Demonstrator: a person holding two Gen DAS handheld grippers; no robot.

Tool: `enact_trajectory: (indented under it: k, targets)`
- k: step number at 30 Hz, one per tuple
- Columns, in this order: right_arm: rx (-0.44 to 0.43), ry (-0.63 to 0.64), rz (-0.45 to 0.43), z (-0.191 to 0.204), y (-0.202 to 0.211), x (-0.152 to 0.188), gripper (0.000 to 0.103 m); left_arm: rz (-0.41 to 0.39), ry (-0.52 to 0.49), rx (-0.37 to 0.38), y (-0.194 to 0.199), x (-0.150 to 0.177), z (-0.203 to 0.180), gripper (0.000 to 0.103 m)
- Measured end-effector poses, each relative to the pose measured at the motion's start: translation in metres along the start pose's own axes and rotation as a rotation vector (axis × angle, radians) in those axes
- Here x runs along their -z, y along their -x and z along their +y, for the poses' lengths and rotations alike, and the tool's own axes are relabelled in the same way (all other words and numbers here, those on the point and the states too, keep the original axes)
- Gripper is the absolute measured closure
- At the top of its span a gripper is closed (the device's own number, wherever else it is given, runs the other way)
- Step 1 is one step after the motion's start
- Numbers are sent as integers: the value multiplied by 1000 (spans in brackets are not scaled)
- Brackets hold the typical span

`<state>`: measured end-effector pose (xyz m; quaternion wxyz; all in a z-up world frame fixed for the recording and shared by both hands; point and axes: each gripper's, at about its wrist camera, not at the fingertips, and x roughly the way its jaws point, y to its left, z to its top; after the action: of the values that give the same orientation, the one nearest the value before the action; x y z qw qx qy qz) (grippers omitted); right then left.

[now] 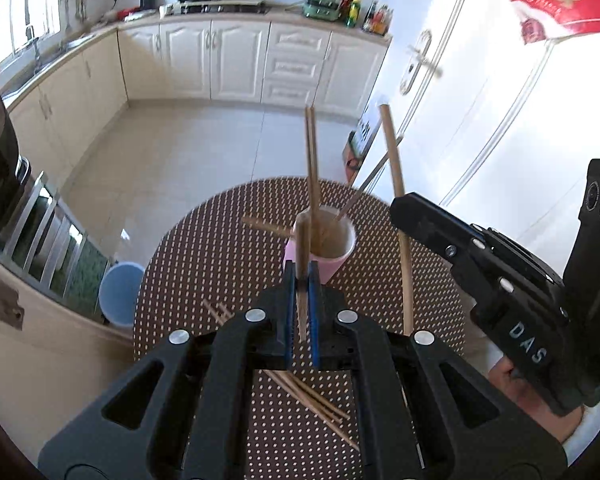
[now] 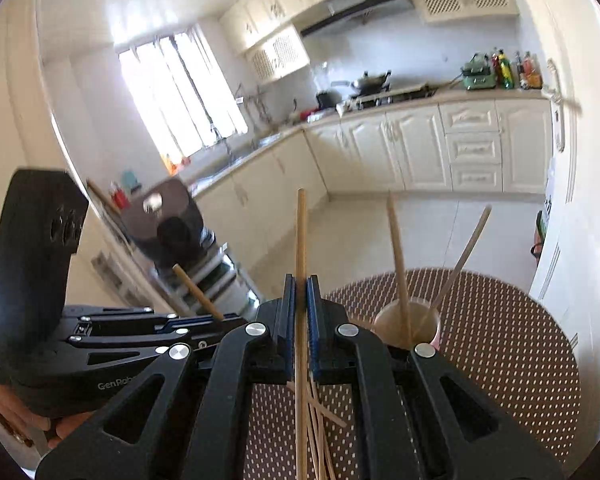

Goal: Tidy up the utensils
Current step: 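Lift the left tool's chopstick over the pink cup while the right tool carries its own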

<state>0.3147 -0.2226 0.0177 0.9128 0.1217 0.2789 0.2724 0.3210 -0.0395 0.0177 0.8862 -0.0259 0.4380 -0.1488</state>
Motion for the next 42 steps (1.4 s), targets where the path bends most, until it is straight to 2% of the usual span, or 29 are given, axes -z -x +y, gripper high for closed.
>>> enact_trajectory:
  k: [6,10,20,29,42]
  targets:
    - [-20,-30,-113,-14,17,-24,98,-83,8,36,21,-26,-9,97]
    - [-26,-22,-188,-23,22,-39,98,-108,27,53,23,-40,-11,97]
    - [23,25,-258,-49,-9,-52,98,-130,12,20,8,-69,-27,97]
    - [58,23,-251,-84,-54,-48,98,-67,28,-50,-34,-86,-24,97]
    - [58,53,-225,-102,-87,-40,98,32,35,-77,-80,-86,-21,97]
